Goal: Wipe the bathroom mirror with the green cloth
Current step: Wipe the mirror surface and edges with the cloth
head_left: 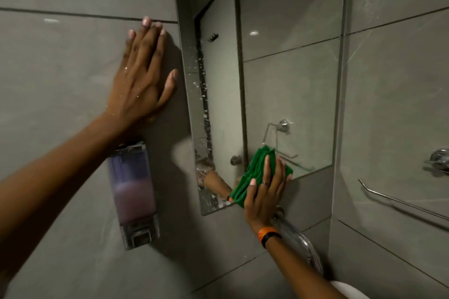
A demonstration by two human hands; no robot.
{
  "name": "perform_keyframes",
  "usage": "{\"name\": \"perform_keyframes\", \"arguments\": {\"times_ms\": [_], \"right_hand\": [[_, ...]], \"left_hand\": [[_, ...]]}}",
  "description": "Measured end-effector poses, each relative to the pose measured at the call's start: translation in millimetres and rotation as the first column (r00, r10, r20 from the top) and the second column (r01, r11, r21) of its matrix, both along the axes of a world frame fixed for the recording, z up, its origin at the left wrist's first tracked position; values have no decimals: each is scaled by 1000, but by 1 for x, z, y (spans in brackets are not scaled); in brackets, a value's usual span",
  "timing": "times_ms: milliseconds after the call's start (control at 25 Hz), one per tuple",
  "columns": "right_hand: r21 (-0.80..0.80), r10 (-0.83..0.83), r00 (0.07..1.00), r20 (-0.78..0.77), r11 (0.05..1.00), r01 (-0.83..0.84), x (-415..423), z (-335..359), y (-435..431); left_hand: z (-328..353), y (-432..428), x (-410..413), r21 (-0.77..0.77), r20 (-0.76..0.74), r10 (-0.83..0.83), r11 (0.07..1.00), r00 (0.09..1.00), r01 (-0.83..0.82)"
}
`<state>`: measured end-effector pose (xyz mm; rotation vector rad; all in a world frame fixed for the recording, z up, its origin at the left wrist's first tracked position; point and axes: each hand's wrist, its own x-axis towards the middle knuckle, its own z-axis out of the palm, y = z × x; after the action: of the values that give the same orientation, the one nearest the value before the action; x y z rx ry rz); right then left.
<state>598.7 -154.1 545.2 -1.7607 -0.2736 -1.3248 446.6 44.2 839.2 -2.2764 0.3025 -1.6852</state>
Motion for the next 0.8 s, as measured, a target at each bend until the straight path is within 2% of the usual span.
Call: {"name": "perform_keyframes", "arguments": {"times_ms": [200, 360, 440, 600, 800], "right_hand": [[-136, 50, 998, 44, 990, -44, -50, 2, 62], [-132, 74, 995, 72, 989, -64, -67, 31, 82], [-100, 57, 995, 83, 994, -48, -69, 59, 86], [61, 1, 997, 76, 998, -6, -69, 134, 93], [146, -14, 996, 92, 989, 0, -69, 213, 104]], "left_hand": [[-2, 1, -8, -29, -48, -6, 1000, 999, 5], [-3, 4, -13, -34, -55, -22, 999, 998, 20], [-2, 4, -15, -26, -56, -19, 1000, 998, 17], [-3, 9, -19, 3, -50, 24, 1000, 998, -24], [2, 15, -26, 22, -49, 120, 993, 992, -119]]}}
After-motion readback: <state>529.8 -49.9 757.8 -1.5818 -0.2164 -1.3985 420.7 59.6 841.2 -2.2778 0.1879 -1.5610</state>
